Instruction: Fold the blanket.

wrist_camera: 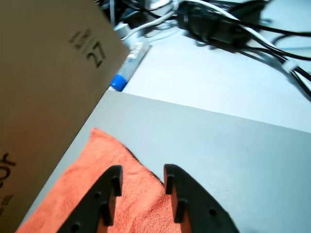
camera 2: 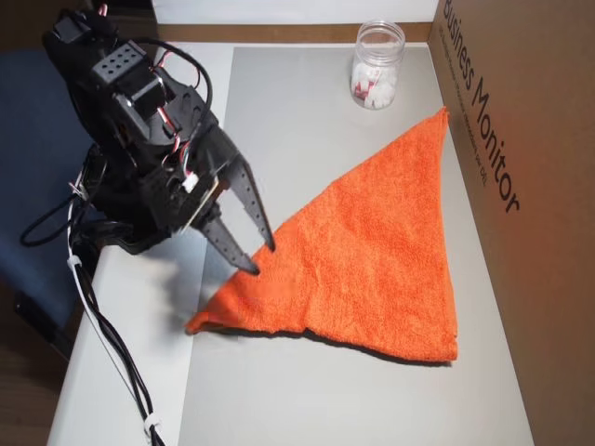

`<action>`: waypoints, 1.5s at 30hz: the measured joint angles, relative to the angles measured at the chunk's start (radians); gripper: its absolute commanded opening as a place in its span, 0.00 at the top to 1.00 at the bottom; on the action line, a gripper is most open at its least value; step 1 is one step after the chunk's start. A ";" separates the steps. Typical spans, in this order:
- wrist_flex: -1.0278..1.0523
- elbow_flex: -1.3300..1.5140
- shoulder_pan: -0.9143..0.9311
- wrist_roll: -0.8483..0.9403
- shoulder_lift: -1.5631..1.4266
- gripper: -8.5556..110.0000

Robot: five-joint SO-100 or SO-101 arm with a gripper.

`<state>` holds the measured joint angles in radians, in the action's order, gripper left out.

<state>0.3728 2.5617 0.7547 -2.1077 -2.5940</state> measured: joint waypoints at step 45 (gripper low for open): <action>0.687 0.015 0.081 -0.690 0.028 0.78</action>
<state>1.0600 2.5771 0.8360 -2.7980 -2.5663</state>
